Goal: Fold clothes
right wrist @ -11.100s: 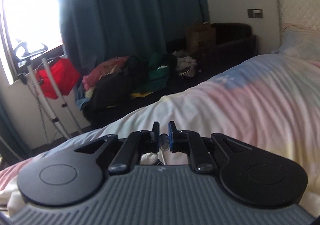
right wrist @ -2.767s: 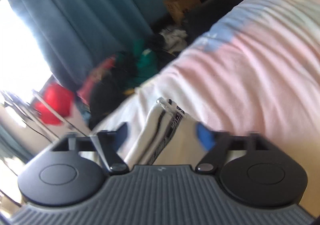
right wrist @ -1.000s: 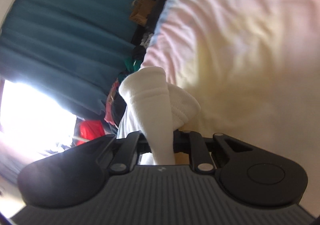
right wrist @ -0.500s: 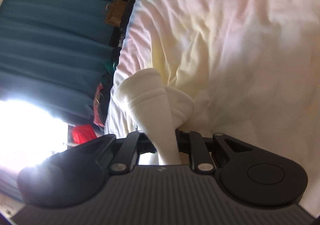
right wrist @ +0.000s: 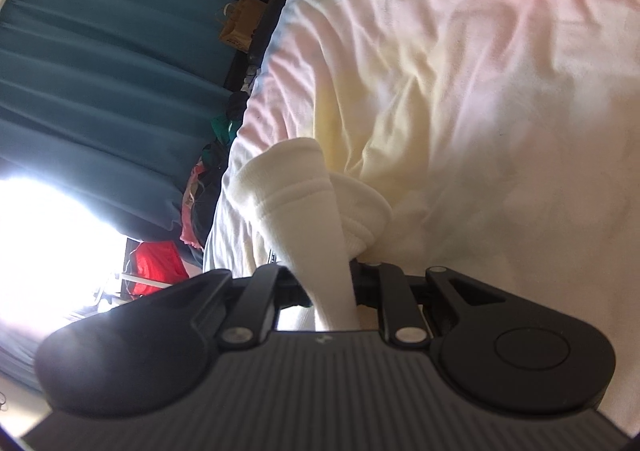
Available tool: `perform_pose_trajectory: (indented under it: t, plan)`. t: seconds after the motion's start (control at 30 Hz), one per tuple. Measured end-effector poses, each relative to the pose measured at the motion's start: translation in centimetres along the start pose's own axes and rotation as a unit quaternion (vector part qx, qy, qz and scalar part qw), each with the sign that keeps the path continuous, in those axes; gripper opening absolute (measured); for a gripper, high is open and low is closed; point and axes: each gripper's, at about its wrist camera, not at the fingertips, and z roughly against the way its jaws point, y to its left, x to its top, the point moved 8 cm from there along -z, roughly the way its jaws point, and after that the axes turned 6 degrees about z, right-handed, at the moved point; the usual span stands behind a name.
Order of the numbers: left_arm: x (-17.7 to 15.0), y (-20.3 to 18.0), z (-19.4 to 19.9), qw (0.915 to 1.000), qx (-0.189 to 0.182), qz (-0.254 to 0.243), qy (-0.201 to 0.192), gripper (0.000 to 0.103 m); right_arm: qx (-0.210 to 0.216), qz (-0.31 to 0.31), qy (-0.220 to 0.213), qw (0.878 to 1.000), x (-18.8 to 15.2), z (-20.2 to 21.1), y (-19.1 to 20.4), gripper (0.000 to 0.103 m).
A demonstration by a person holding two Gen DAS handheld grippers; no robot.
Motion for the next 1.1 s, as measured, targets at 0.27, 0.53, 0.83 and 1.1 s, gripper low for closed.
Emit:
perform_pose_trajectory:
  t: [0.27, 0.53, 0.83, 1.1]
  plan:
    - [-3.0, -12.9, 0.2, 0.9914, -0.03, -0.1, -0.078, 0.094, -0.011, 0.02, -0.001, 1.0, 0.0, -0.2, 0.3, 0.015]
    - [-14.2, -23.2, -7.9, 0.9824, -0.084, -0.166, 0.02, 0.096, -0.003, 0.005, -0.001, 1.0, 0.1, -0.1, -0.1, 0.015]
    - [-20.8, -22.5, -15.5, 0.965, -0.031, -0.254, 0.057, 0.096, 0.061, -0.017, 0.026, 0.998, -0.1, -0.5, -0.1, 0.019]
    - [-22.2, -23.0, -16.0, 0.9511, -0.017, -0.306, 0.037, 0.102, 0.068, 0.029, 0.11, 0.991, -2.3, -4.2, 0.5, 0.076]
